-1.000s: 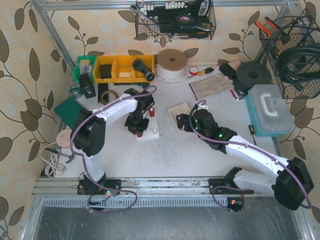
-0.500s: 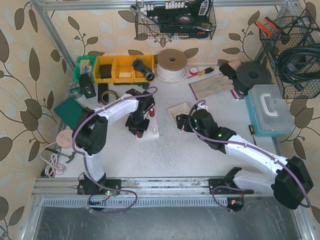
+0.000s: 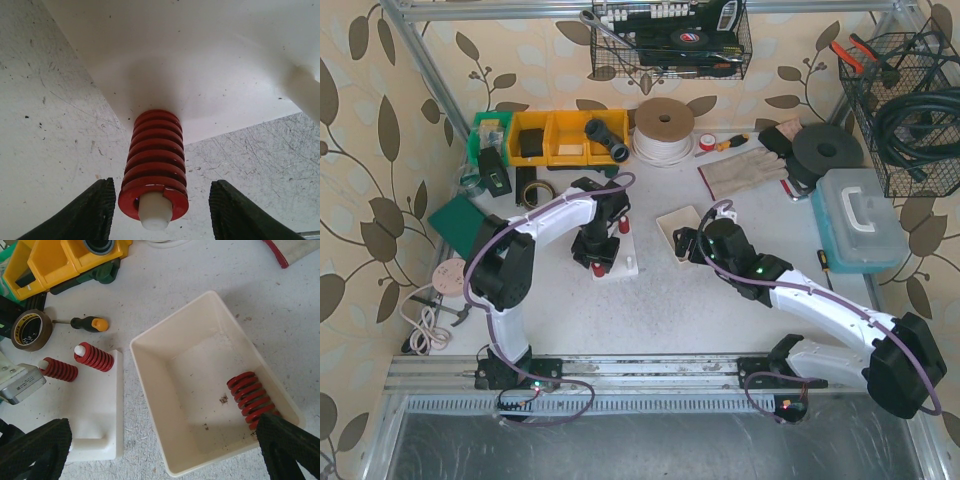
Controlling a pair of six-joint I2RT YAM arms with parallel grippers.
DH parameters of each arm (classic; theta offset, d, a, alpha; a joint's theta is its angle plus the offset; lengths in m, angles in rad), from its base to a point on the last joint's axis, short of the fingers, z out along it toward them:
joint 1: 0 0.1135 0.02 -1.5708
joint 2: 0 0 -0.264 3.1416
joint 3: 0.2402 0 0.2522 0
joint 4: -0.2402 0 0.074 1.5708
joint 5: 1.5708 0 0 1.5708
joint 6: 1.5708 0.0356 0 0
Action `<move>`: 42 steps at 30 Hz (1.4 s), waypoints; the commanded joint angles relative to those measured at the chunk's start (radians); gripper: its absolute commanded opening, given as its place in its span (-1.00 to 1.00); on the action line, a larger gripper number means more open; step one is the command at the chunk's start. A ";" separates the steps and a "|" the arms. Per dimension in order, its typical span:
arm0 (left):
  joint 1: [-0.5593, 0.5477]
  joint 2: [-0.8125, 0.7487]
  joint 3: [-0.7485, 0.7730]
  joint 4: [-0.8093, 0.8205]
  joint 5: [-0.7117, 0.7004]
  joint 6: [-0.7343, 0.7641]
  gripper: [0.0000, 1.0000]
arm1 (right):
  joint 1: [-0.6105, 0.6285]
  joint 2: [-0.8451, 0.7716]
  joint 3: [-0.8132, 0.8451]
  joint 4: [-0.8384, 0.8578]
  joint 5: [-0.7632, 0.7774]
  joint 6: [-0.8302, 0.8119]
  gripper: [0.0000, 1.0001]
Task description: Install the large spring
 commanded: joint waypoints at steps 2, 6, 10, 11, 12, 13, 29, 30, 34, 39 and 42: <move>0.008 -0.072 0.025 -0.025 0.022 -0.004 0.15 | 0.004 -0.006 -0.004 -0.016 0.026 0.010 0.99; 0.007 -0.103 0.038 -0.029 0.028 -0.015 0.19 | 0.004 -0.006 -0.003 -0.018 0.027 0.012 0.99; 0.005 -0.165 0.026 -0.015 0.028 -0.037 0.23 | 0.001 0.005 0.009 -0.042 0.025 0.022 0.99; 0.004 -0.187 0.016 -0.006 0.026 -0.047 0.24 | -0.001 0.011 0.016 -0.052 0.021 0.023 0.99; 0.004 -0.212 -0.002 0.009 0.028 -0.058 0.24 | -0.004 0.019 0.024 -0.062 0.015 0.023 0.99; 0.004 -0.240 -0.021 0.029 0.032 -0.068 0.25 | -0.007 0.029 0.030 -0.069 0.008 0.022 0.99; -0.088 -0.694 -0.659 0.902 0.154 -0.286 0.26 | -0.043 0.128 0.208 -0.293 -0.154 -0.077 0.94; -0.087 -0.713 -0.690 0.929 0.165 -0.296 0.26 | -0.049 0.154 0.261 -0.360 -0.162 -0.100 0.92; -0.088 -0.837 -0.759 0.981 0.134 -0.304 0.27 | -0.131 0.284 0.482 -0.635 -0.258 -0.184 0.80; -0.087 -0.865 -0.761 0.984 0.157 -0.309 0.28 | -0.182 0.448 0.628 -0.806 -0.306 -0.242 0.64; -0.087 -0.887 -0.768 0.993 0.161 -0.326 0.28 | -0.184 0.523 0.668 -0.831 -0.297 -0.247 0.61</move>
